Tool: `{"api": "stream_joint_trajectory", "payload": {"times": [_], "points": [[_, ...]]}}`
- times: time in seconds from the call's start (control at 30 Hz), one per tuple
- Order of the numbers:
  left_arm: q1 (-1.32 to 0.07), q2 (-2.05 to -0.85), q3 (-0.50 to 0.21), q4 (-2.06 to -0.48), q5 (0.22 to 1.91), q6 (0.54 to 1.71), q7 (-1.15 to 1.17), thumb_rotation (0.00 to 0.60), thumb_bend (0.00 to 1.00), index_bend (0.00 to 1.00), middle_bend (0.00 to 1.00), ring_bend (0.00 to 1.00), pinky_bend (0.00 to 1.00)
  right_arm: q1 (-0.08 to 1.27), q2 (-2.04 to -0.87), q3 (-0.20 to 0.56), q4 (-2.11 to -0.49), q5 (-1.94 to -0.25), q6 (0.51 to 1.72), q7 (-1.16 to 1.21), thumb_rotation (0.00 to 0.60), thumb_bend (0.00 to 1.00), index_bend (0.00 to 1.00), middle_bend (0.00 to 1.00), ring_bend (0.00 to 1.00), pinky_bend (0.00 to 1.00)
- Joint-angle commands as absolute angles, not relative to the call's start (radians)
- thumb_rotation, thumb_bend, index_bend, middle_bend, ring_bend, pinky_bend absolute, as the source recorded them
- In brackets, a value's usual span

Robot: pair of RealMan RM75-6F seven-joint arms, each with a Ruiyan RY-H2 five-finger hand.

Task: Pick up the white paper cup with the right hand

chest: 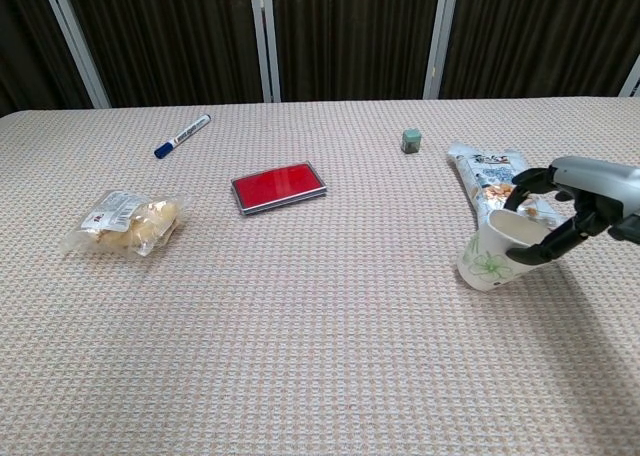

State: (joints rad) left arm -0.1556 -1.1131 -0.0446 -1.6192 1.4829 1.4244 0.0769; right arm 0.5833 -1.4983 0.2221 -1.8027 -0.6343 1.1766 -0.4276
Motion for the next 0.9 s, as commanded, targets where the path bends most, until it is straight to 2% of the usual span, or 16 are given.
{"api": "stream_joint_trajectory", "payload": {"times": [0.03, 0.2, 0.27, 0.33, 0.4, 0.5, 0.67, 0.73, 0.9], "points": [[-0.155, -1.113, -0.045, -1.619, 1.483, 1.424, 0.077, 0.6, 0.19, 0.0, 0.0, 0.0, 0.0, 0.581, -1.487, 0.219, -1.781, -0.605, 1.186, -0.446, 0.6, 0.2, 0.42, 0.0, 0.0, 0.0], [-0.155, -1.113, -0.045, -1.621, 1.482, 1.424, 0.079, 0.6, 0.19, 0.0, 0.0, 0.0, 0.0, 0.574, -1.465, 0.211, -1.761, -0.554, 1.198, -0.476, 0.6, 0.2, 0.39, 0.0, 0.0, 0.0], [-0.155, -1.114, -0.045, -1.621, 1.482, 1.425, 0.081, 0.6, 0.19, 0.0, 0.0, 0.0, 0.0, 0.571, -1.453, 0.205, -1.757, -0.535, 1.198, -0.488, 0.6, 0.2, 0.3, 0.0, 0.0, 0.0], [-0.155, -1.114, -0.045, -1.622, 1.482, 1.425, 0.082, 0.6, 0.19, 0.0, 0.0, 0.0, 0.0, 0.571, -1.443, 0.198, -1.759, -0.523, 1.2, -0.505, 0.6, 0.19, 0.15, 0.0, 0.0, 0.0], [-0.155, -1.114, -0.045, -1.622, 1.481, 1.426, 0.084, 0.6, 0.19, 0.0, 0.0, 0.0, 0.0, 0.574, -1.432, 0.186, -1.764, -0.524, 1.211, -0.535, 0.6, 0.19, 0.07, 0.0, 0.0, 0.0], [-0.155, -1.115, -0.045, -1.623, 1.48, 1.426, 0.086, 0.6, 0.19, 0.0, 0.0, 0.0, 0.0, 0.576, -1.432, 0.173, -1.774, -0.546, 1.235, -0.56, 0.6, 0.18, 0.01, 0.0, 0.0, 0.0], [-0.154, -1.115, -0.045, -1.624, 1.48, 1.427, 0.086, 0.6, 0.19, 0.0, 0.0, 0.0, 0.0, 0.579, -1.458, 0.162, -1.791, -0.576, 1.267, -0.584, 0.6, 0.13, 0.01, 0.0, 0.0, 0.0], [-0.154, -1.115, -0.045, -1.624, 1.48, 1.426, 0.086, 0.6, 0.19, 0.0, 0.0, 0.0, 0.0, 0.584, -1.475, 0.157, -1.792, -0.586, 1.281, -0.602, 0.6, 0.1, 0.05, 0.0, 0.0, 0.0], [-0.155, -1.113, -0.045, -1.622, 1.481, 1.425, 0.08, 0.6, 0.19, 0.0, 0.0, 0.0, 0.0, 0.594, -1.557, 0.145, -1.735, -0.658, 1.352, -0.639, 0.6, 0.09, 0.15, 0.0, 0.0, 0.0]]}}
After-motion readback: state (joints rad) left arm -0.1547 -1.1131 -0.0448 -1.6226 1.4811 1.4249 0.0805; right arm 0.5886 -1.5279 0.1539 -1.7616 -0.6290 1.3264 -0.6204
